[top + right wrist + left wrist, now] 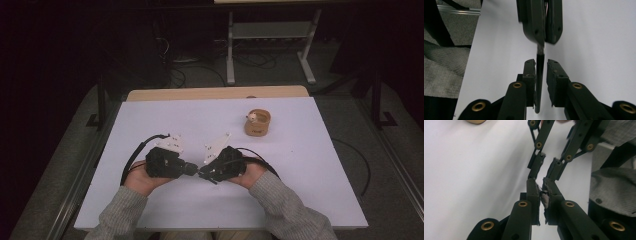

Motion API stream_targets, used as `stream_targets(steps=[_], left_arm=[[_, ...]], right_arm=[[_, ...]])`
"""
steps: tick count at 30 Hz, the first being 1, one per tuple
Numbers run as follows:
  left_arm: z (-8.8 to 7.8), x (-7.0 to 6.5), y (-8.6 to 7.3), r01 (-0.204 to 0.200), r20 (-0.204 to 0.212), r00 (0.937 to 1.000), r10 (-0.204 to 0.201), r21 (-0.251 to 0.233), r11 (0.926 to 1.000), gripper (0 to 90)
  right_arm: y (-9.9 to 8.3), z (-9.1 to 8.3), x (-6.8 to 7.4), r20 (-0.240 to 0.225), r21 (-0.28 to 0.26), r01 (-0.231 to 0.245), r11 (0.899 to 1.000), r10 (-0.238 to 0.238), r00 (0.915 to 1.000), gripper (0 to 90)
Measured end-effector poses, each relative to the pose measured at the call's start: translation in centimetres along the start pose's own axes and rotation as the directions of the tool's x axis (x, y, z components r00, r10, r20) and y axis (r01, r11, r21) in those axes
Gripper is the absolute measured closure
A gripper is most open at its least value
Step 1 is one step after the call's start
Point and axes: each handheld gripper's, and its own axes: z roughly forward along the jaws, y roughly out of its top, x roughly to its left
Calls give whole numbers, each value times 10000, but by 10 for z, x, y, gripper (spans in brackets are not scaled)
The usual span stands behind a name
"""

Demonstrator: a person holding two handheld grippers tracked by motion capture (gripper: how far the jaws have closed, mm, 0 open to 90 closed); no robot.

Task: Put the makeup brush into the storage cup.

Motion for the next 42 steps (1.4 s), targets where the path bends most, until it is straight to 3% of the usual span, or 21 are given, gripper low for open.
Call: stream_targets(steps=[7,12,14,27,31,36,42], left_arm=[[2,-3,6,-238,-55,9997,239,155,9996,841],[1,-3,6,-210,57,9998,210,45,9998,828],[-1,-2,6,-198,-68,9998,198,-100,9998,744],[-8,2,-9,372,-528,9978,-402,-563,9977,574],[-6,2,-16,433,-676,9966,-470,-555,9975,550],[-3,3,-26,772,-720,9940,-828,-773,9940,522],[0,4,-36,815,-844,9924,-892,-902,9926,494]], right_arm=[[7,3,1,-138,463,-110,9989,116,9998,818],[2,4,-3,-594,147,-392,9991,400,9974,830],[0,2,-5,-740,-27,-623,9981,619,9953,830],[-17,-21,-21,-591,-683,-1525,9859,1486,9871,831],[-22,-28,-25,-622,-739,-1759,9816,1715,9832,830],[-25,-38,-28,-430,-777,-1928,9782,1899,9809,831],[-30,-44,-33,-316,-912,-2198,9713,2178,9755,831]])
